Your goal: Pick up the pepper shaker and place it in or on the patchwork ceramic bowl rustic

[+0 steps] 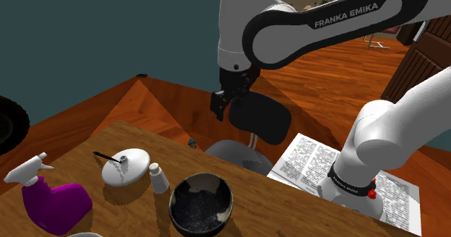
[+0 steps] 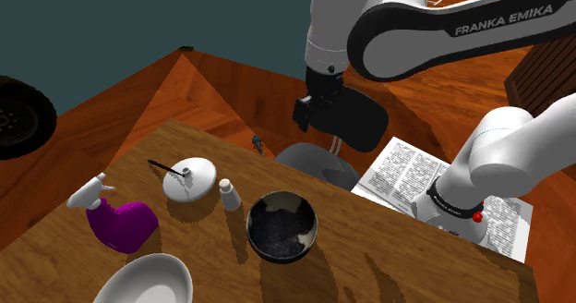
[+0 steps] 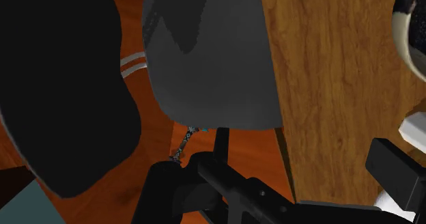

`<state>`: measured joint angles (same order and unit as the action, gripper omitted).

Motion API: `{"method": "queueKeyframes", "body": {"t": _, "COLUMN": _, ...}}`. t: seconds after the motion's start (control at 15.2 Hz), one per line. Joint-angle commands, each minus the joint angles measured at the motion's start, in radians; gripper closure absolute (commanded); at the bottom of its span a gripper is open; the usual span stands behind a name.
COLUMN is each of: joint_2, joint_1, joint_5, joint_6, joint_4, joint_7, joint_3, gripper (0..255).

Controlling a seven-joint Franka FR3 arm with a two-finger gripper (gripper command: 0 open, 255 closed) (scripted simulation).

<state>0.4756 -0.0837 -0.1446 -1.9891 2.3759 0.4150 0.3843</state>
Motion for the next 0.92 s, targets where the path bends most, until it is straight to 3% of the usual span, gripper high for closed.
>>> {"method": "queueKeyframes", "body": {"t": 0.0, "joint_2": -0.064, "joint_1": 0.0, "joint_5": 0.002, "joint_6": -0.041, "joint_4": -0.028, "joint_7": 0.056, "joint_3": 0.044, "gripper": 0}}
{"method": "queueKeyframes", "body": {"t": 0.4, "joint_2": -0.271, "joint_1": 0.01, "joint_5": 0.067, "joint_6": -0.139, "joint_4": -0.141, "joint_7": 0.23, "joint_3": 0.163, "gripper": 0}}
{"method": "queueKeyframes", "body": {"t": 0.86, "joint_2": -0.562, "joint_1": -0.018, "joint_5": 0.259, "joint_6": -0.198, "joint_4": -0.333, "joint_7": 0.477, "joint_3": 0.251, "gripper": 0}}
